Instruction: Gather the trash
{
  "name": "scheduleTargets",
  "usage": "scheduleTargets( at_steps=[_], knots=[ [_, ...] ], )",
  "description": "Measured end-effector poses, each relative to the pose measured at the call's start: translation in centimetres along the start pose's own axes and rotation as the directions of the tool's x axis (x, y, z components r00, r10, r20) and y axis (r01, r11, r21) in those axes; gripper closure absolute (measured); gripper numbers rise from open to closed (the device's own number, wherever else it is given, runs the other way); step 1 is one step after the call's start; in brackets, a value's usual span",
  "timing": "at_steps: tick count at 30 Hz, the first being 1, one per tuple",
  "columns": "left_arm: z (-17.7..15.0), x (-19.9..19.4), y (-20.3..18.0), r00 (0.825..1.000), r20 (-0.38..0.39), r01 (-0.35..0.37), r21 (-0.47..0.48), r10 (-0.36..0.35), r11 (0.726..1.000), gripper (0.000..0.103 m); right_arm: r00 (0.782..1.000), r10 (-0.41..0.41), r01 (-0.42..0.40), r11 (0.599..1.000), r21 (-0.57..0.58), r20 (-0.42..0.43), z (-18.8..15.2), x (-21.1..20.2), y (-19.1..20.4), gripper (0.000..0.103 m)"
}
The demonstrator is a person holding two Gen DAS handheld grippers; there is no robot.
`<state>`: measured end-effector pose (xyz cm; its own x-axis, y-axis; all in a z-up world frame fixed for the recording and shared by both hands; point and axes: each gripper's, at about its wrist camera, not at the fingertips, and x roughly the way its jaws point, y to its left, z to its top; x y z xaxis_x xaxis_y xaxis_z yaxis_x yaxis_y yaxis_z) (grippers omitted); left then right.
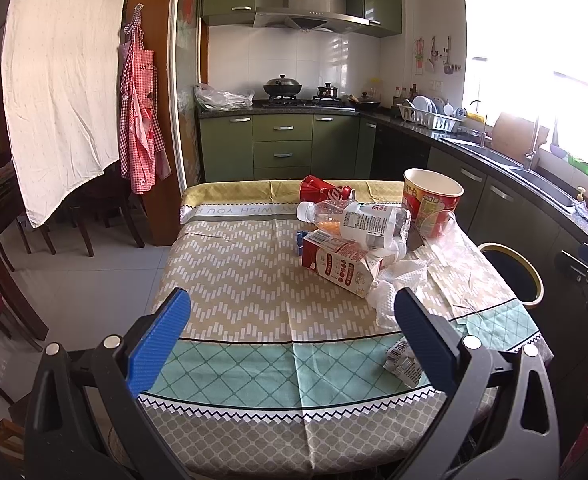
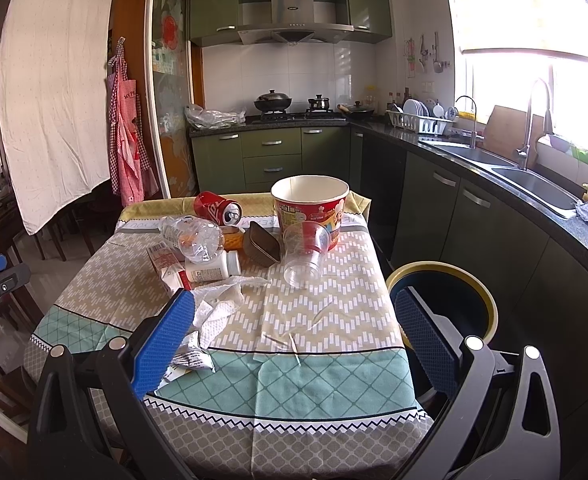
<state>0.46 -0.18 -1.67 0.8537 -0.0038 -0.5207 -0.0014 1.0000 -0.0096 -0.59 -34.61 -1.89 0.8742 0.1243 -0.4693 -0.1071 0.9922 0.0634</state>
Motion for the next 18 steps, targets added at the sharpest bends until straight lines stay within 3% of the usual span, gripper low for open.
scheduleTargets(
  at_steps=[18],
  knots=[
    [-0.09,0.08,-0.04,1.000,-0.011,0.004,-0.004,-0.004,1.000,0.006,1.000,-0.001,0.001,1.000,-0.005,-0.015,0.10,0.35,0.56,0.004]
  ],
)
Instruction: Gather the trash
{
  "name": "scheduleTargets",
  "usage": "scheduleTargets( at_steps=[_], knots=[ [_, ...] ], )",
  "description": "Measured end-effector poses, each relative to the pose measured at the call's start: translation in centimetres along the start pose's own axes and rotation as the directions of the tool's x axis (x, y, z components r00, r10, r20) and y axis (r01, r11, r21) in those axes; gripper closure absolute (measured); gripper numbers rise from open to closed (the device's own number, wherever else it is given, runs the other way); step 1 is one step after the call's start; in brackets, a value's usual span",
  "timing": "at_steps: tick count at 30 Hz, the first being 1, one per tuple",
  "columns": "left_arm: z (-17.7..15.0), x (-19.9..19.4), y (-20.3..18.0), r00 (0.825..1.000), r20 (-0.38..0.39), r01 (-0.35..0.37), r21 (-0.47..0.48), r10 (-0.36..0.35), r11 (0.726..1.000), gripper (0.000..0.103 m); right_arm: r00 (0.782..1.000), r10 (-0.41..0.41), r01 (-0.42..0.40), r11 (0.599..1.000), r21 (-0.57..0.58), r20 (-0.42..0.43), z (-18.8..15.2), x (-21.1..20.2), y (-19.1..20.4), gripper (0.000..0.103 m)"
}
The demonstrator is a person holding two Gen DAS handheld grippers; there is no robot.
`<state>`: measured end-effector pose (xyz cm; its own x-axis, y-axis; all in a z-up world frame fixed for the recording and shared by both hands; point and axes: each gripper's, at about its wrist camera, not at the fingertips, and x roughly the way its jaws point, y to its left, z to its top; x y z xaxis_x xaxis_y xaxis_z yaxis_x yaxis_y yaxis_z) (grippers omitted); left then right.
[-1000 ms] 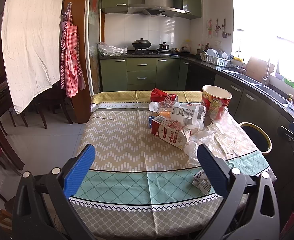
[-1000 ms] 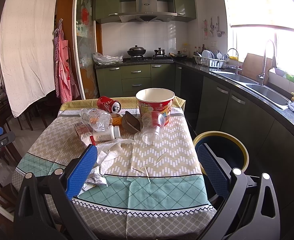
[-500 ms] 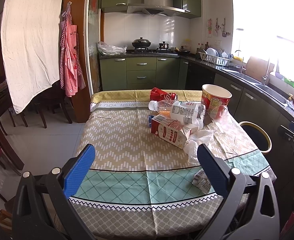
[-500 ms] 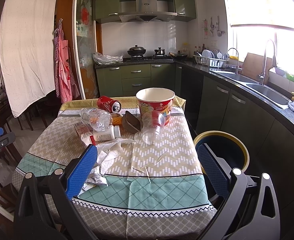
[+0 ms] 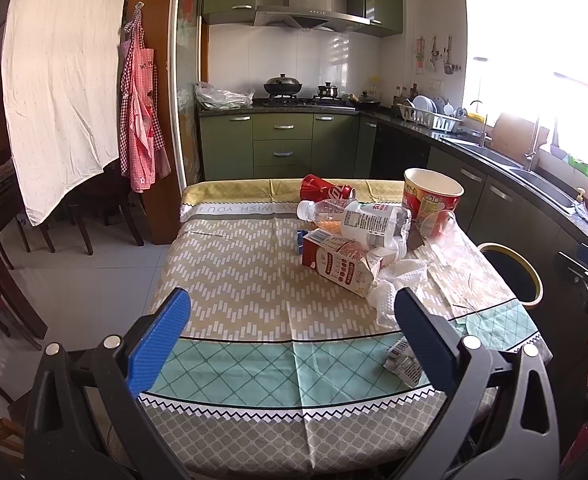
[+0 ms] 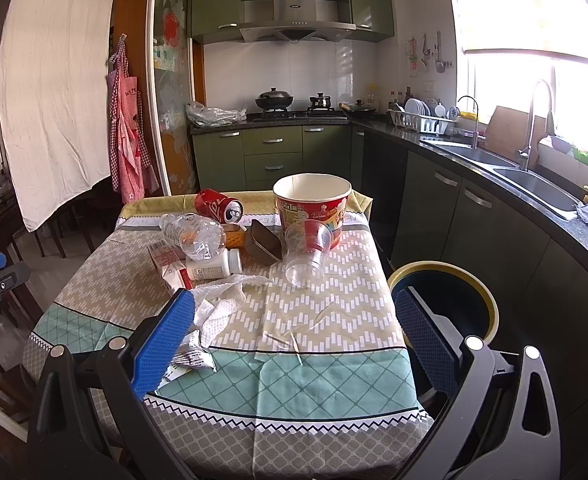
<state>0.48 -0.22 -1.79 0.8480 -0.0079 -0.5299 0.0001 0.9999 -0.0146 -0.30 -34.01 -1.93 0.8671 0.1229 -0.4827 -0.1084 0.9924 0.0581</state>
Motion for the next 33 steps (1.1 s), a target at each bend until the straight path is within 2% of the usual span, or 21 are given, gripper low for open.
scheduleTargets(
  at_steps=[11,17,21,25,28,33],
  knots=[
    [0.1,0.1,0.0,1.000,-0.008,0.002,-0.004,-0.002,1.000,0.006,1.000,0.001,-0.001,1.000,-0.002,-0.004,0.0,0.1,0.0,0.004],
    [1.1,1.7,0.3,0.997,-0.073,0.003,-0.006,-0.004,1.000,0.006,0.999,-0.008,0.007,0.999,-0.035,-0.038,1.1,1.3,-0.7,0.004],
    [2.9,3.8,0.3,0.990,-0.140,0.008,0.000,-0.008,1.000,0.006,0.996,0.046,-0.049,0.998,-0.042,-0.073,3.6,2.6,-2.0,0.004],
    [5.3,6.3,-0.6,0.976,-0.215,0.032,0.006,-0.030,0.999,0.006,0.978,0.138,-0.145,0.989,-0.029,-0.156,7.0,5.3,-3.3,0.004],
    [7.4,8.3,-1.8,0.964,-0.258,0.064,0.008,-0.060,0.998,0.006,0.965,0.162,-0.172,0.985,-0.029,-0.205,9.8,7.7,-4.0,0.004],
    [11.1,11.8,-3.1,0.957,-0.286,0.040,0.003,-0.038,0.999,0.006,0.954,0.153,-0.168,0.985,-0.036,-0.259,13.9,11.8,-5.2,0.004]
  ],
)
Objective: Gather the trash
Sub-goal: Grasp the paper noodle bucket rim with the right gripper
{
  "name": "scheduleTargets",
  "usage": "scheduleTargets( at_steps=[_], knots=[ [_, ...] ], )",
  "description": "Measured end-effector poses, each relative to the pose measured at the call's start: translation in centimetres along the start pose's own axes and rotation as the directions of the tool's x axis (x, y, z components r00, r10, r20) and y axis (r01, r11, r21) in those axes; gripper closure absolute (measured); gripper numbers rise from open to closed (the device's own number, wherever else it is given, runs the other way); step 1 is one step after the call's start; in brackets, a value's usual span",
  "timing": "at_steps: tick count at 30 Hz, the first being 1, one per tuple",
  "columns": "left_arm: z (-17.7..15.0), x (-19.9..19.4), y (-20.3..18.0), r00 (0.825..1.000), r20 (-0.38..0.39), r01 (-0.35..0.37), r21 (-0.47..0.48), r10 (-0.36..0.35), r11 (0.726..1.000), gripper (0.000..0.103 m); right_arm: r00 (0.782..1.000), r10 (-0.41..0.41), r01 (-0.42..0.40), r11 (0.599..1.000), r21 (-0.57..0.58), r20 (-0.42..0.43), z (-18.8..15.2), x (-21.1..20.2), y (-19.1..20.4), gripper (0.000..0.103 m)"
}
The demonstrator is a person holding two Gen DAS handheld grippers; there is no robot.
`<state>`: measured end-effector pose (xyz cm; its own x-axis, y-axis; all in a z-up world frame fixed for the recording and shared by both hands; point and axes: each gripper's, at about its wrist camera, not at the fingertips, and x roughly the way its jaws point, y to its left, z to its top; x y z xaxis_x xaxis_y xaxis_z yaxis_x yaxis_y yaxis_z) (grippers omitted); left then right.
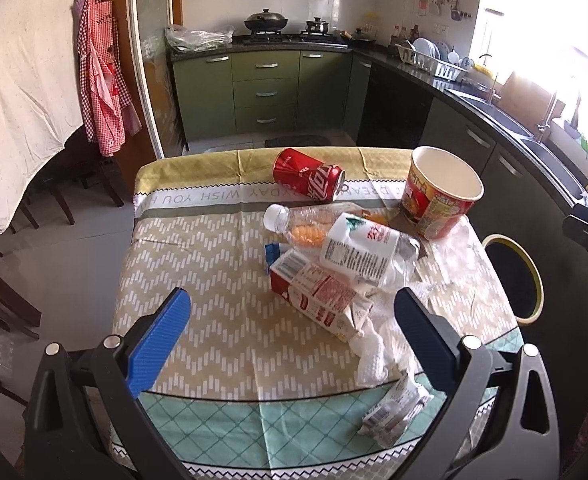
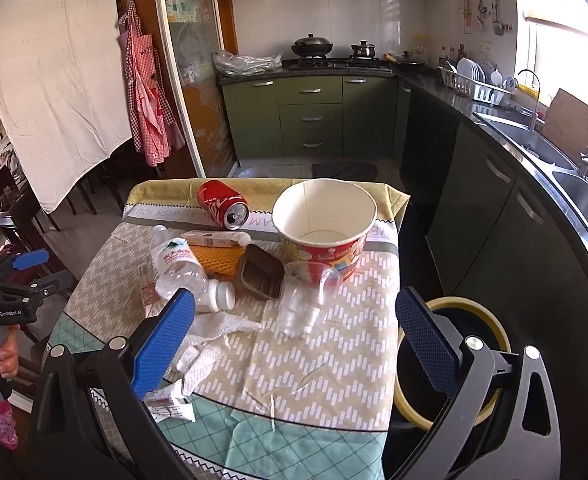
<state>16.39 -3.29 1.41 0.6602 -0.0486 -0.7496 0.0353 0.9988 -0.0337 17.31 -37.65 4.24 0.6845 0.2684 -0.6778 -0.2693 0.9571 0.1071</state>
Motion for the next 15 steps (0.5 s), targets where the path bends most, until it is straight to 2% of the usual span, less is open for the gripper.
scheduleTargets(
  at_steps=[2,6,8,12,15],
  knots=[
    [2.0,1.5,-0.1,0.999,-0.033,0.015,-0.016,-0.016,1.000,0.006,1.000,-0.003,0.003,1.000,0.001,-0.022,2.0,1.4,-0.9,0.007],
    [5.5,4.7,0.0,0.995,-0.097,0.019,-0.045,-0.024,0.999,0.006,0.996,0.013,-0.011,1.000,0.023,-0.093,5.0,4.8,-2.7,0.028],
    [7.0,6.2,0.0,0.993,-0.120,0.003,-0.047,-0.009,0.999,0.006,0.991,0.001,0.003,1.000,0.030,-0.134,6.2,6.8,-3.7,0.033],
    [9.2,9.1,-0.2,0.985,-0.168,-0.035,-0.051,0.026,0.998,0.006,0.974,-0.025,0.039,0.997,0.061,-0.227,7.8,11.4,-5.5,0.051],
    [10.0,10.7,-0.3,0.980,-0.196,-0.045,-0.053,0.033,0.998,0.006,0.957,-0.067,0.091,0.993,0.073,-0.281,8.6,14.6,-6.8,0.059]
  ],
)
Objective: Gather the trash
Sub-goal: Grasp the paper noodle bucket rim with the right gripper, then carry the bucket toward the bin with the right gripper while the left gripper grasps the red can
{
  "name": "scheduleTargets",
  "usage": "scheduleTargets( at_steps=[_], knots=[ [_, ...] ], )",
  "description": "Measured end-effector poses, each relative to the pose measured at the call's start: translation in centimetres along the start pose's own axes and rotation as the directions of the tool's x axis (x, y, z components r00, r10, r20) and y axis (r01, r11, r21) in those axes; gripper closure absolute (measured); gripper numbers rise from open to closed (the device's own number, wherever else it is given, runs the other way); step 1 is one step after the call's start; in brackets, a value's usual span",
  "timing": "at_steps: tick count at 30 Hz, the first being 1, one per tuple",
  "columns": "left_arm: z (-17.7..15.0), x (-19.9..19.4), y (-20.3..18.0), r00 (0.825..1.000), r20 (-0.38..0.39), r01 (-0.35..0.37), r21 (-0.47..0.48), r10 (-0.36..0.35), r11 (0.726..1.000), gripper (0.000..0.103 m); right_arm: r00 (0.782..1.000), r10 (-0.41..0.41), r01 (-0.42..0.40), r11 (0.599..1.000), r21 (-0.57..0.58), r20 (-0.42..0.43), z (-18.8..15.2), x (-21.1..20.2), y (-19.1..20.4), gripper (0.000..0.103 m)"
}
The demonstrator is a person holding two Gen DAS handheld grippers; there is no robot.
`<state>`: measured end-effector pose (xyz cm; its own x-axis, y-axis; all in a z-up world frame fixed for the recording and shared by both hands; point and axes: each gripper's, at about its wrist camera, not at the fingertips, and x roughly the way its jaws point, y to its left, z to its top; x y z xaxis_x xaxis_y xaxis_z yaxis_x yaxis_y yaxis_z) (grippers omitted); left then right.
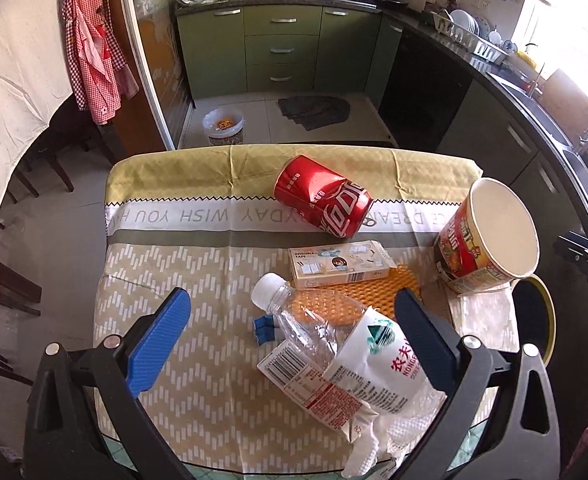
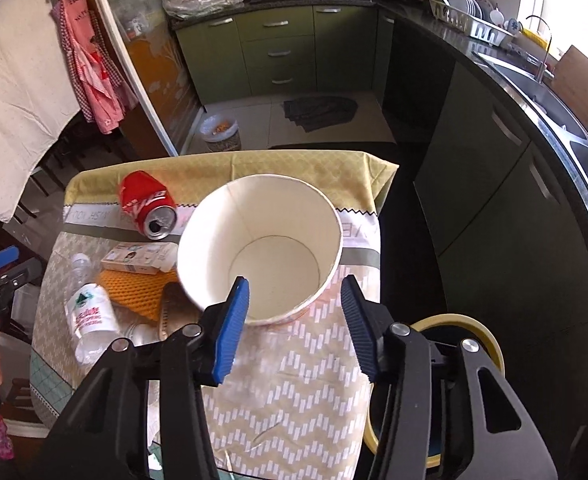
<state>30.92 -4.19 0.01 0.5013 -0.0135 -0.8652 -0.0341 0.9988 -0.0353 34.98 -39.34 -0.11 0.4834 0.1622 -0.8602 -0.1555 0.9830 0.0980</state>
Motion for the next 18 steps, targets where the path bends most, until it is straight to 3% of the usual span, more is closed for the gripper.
scheduleTargets(
  at_steps=[4,12,18],
  knots=[
    [0.4,1.0,-0.7,1.000,-0.014,0.005,0.022,-0.005,1.000,0.006,0.998,-0.048,0.049,0.998,0.031,-0.043,1.9,3.1,-1.5,0.063],
    [0.4,1.7,-3.3,0.999,-0.036,0.032,0.104,-0.029,0.994,0.006,0.989,-0.014,0.025,0.997,0.073,-0.149,3.2,7.9,-2.0,0.066],
    [1.5,1.8,-3.4,0.999,-0.034,0.035,0.099,-0.031,0.995,0.006,0.979,-0.034,0.049,0.996,0.070,-0.203,3.3,10.5,-1.6,0.077]
  ],
)
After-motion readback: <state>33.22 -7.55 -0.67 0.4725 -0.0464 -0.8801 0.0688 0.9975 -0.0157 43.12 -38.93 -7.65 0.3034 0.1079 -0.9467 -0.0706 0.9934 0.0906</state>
